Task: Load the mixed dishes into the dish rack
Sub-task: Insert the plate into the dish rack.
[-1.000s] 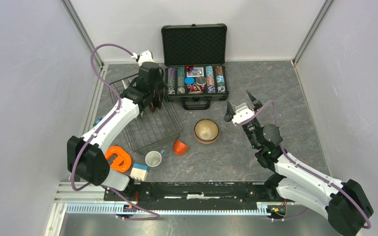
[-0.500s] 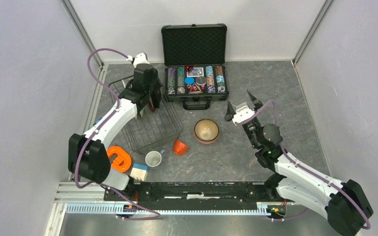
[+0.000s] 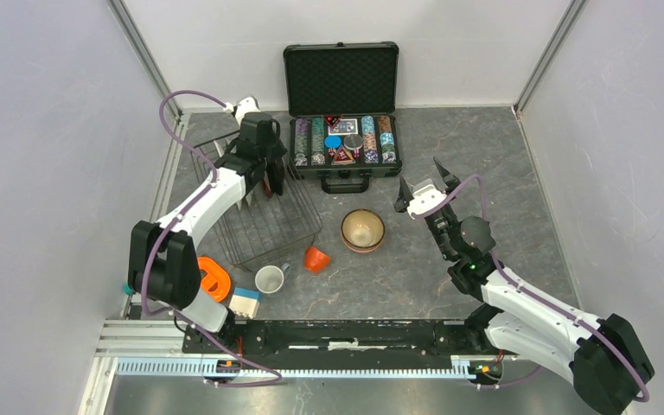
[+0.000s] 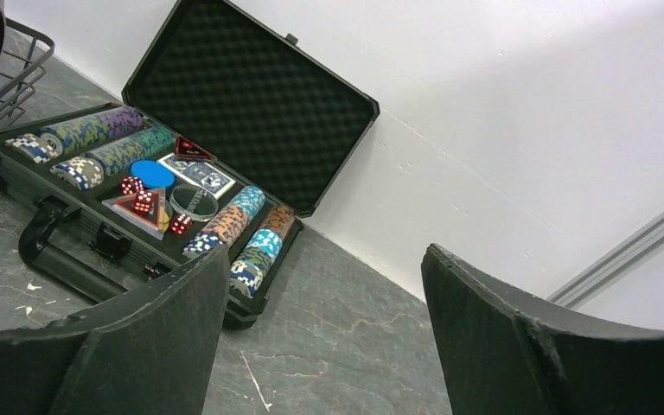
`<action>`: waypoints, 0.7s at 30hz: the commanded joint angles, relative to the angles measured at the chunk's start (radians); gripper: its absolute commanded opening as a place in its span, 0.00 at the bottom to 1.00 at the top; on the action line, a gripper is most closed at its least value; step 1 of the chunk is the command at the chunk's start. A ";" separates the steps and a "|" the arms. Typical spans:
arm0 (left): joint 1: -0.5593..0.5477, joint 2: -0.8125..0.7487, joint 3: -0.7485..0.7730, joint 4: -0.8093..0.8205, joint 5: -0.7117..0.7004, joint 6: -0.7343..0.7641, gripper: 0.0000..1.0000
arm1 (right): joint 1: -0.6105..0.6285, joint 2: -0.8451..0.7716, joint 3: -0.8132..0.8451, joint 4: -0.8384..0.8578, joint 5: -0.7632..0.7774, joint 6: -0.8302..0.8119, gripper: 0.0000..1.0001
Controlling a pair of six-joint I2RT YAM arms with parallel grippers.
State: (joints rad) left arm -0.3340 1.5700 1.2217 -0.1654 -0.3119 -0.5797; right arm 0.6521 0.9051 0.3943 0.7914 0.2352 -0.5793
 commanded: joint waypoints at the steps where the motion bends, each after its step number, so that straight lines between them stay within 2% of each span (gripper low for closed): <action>1: -0.006 -0.023 0.049 0.078 0.017 -0.041 0.37 | -0.009 -0.002 -0.009 0.020 -0.012 0.013 0.86; 3: -0.007 -0.029 0.054 0.075 0.019 -0.035 0.49 | -0.011 -0.002 -0.008 0.021 -0.014 0.014 0.85; 8: -0.007 -0.045 0.069 0.061 0.068 -0.014 0.60 | -0.011 -0.002 -0.006 0.019 -0.023 0.024 0.85; 11: -0.008 -0.068 0.074 0.056 0.085 -0.002 0.74 | -0.011 -0.006 -0.004 0.014 -0.024 0.029 0.85; 12: -0.008 -0.100 0.073 0.038 0.084 0.010 0.81 | -0.011 -0.011 -0.002 0.012 -0.028 0.036 0.85; 16: -0.007 -0.136 0.080 -0.015 0.082 0.027 0.86 | -0.011 -0.020 -0.001 0.006 -0.037 0.053 0.86; 17: -0.007 -0.150 0.078 -0.022 0.084 0.031 0.95 | -0.011 -0.020 -0.002 0.006 -0.040 0.061 0.86; 21: -0.007 -0.200 0.070 -0.048 0.094 0.048 1.00 | -0.011 -0.022 0.007 -0.005 -0.051 0.087 0.86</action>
State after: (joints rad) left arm -0.3378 1.4425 1.2545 -0.1921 -0.2295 -0.5781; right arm 0.6449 0.8989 0.3943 0.7826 0.2073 -0.5381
